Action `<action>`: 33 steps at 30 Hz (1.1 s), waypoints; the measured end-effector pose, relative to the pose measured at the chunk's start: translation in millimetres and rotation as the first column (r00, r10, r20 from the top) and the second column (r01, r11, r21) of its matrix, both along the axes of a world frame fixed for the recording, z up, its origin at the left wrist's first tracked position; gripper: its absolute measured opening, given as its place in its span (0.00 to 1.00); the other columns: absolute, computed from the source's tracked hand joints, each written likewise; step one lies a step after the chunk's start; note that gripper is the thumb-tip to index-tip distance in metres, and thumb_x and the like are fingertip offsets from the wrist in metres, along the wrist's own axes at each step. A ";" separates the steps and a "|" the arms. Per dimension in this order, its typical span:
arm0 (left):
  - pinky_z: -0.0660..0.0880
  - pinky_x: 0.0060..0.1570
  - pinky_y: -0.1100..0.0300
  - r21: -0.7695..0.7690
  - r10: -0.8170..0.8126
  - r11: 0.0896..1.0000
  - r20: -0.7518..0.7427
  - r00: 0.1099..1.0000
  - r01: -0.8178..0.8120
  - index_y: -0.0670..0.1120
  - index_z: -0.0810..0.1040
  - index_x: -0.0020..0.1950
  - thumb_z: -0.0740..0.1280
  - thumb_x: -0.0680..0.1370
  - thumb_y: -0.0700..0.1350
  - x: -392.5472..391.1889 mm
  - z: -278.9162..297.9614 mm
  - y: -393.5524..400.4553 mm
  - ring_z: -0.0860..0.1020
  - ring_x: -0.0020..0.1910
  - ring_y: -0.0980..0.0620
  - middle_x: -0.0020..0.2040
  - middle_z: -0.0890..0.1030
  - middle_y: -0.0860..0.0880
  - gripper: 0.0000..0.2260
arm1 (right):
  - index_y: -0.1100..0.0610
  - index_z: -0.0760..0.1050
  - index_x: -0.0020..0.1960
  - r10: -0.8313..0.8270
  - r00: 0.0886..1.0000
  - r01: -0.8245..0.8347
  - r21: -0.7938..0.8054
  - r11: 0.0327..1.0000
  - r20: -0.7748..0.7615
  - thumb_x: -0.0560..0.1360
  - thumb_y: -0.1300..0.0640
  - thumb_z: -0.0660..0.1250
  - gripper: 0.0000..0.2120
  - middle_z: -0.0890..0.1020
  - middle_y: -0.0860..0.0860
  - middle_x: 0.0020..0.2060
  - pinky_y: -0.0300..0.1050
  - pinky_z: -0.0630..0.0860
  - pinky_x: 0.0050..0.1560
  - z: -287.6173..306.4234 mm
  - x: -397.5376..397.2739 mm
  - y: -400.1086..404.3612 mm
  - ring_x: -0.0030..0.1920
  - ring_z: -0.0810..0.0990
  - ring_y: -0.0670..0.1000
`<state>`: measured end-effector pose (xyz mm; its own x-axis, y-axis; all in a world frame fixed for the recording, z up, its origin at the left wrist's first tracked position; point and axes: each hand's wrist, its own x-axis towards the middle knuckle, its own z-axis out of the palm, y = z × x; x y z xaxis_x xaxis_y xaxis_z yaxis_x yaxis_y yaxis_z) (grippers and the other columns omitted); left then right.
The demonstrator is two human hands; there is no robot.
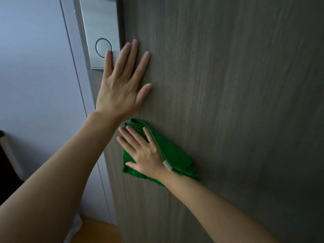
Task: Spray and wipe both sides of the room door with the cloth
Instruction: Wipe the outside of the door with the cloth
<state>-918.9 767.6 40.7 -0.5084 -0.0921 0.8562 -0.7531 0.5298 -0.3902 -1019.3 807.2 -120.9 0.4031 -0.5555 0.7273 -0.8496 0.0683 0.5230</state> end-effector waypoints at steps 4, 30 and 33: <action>0.42 0.75 0.41 0.042 0.006 0.999 -0.018 1.000 -0.005 0.46 0.48 0.80 0.44 0.83 0.60 -2.7 -0.4 4.4 0.47 0.78 0.43 0.79 0.50 0.40 0.29 | 0.57 0.69 0.71 0.096 0.995 -0.096 0.070 0.993 -0.006 0.56 0.40 0.80 0.49 0.69 0.55 0.71 0.55 0.36 0.75 4.6 2.0 -6.9 0.73 0.57 0.55; 0.43 0.74 0.39 0.092 0.046 0.995 -0.008 0.999 -0.045 0.43 0.51 0.79 0.47 0.81 0.61 -2.4 0.2 15.3 0.47 0.78 0.41 0.79 0.51 0.38 0.32 | 0.52 0.60 0.76 -0.106 0.971 0.170 -0.303 0.938 0.215 0.74 0.32 0.58 0.38 0.60 0.57 0.76 0.63 0.44 0.73 120.9 -110.0 79.9 0.75 0.54 0.58; 0.43 0.75 0.40 0.097 0.043 0.994 -0.007 0.999 -0.042 0.43 0.52 0.79 0.47 0.81 0.61 -0.7 0.4 17.4 0.47 0.78 0.41 0.79 0.51 0.39 0.31 | 0.53 0.63 0.75 -0.026 0.992 0.053 -0.228 0.972 0.122 0.69 0.34 0.66 0.40 0.62 0.56 0.75 0.61 0.41 0.74 100.7 -79.5 57.0 0.75 0.54 0.56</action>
